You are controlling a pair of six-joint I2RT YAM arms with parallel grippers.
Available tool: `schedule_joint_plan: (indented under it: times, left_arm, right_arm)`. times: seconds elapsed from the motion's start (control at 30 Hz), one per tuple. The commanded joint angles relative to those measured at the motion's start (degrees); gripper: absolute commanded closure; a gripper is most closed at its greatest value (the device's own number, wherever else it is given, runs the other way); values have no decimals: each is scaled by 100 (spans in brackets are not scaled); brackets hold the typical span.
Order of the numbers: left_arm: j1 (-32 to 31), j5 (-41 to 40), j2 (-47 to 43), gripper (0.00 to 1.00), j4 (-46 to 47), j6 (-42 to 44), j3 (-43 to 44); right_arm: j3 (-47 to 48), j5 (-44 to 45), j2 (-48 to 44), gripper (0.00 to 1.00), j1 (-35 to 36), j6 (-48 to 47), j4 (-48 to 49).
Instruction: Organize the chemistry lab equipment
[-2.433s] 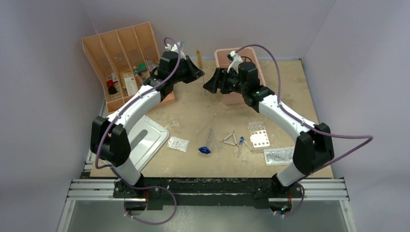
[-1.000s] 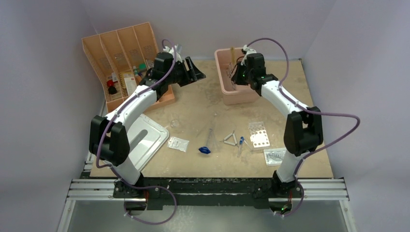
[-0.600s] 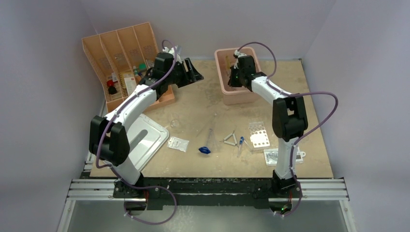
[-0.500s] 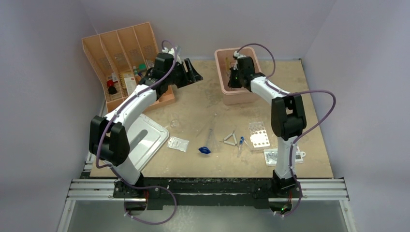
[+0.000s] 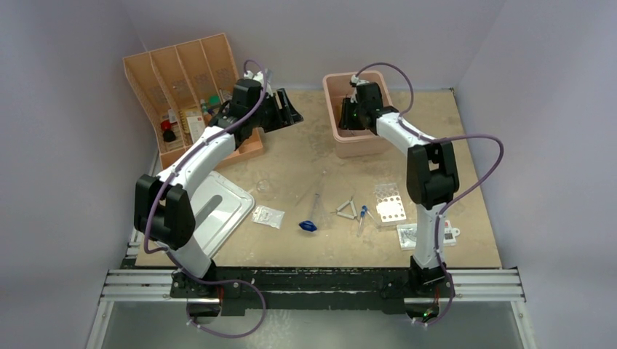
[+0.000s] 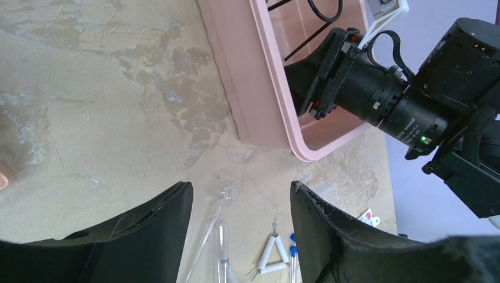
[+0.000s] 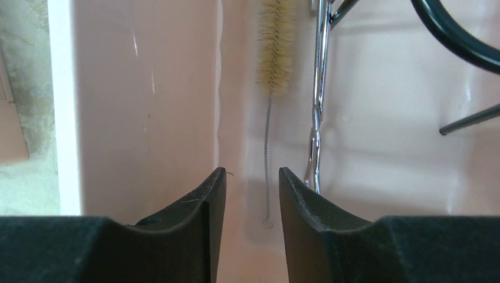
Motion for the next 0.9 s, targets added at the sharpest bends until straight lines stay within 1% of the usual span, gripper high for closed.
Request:
schedule_joint_plan:
  times: [0.0,0.3,0.37,0.47,0.53,0.67,0.7,0.77,0.87]
  left_arm:
    - [23,-55,-116,39,158,181,300]
    - [7,-131,-115,39,21,281,148]
    - [-31,-197,-147,39,-70,345,44]
    - [-139,-385,-242,39,-202,458,-158]
    - [-219,-531,-283,39,-284,533,-312]
    - [-293,-927,-385,39,-536,577,-627]
    - [-290,-992,-436,39,-563,576,-695]
    - [-285,-1132,-580,40,-574,562,-818]
    - [-290,-1432,-836,40,-599,508,-929]
  right_arm:
    - [258,74,-617,59,12,49,-233]
    - [-44,3,-1665,57,16,416,-329]
    - [-208,18,-1906,55,13,471,-351]
    - [-669,-270,-2299,50,29,669,-352]
    - [-917,-443,-2516,53,59,864,-378]
    - [-968,23,-2671,51,458,1660,-983]
    - [-955,324,-2673,49,691,1835,-1235]
    - [-1003,928,-2682,46,1103,2070,-1446]
    - [-1152,1314,-2638,43,1449,2634,-1757]
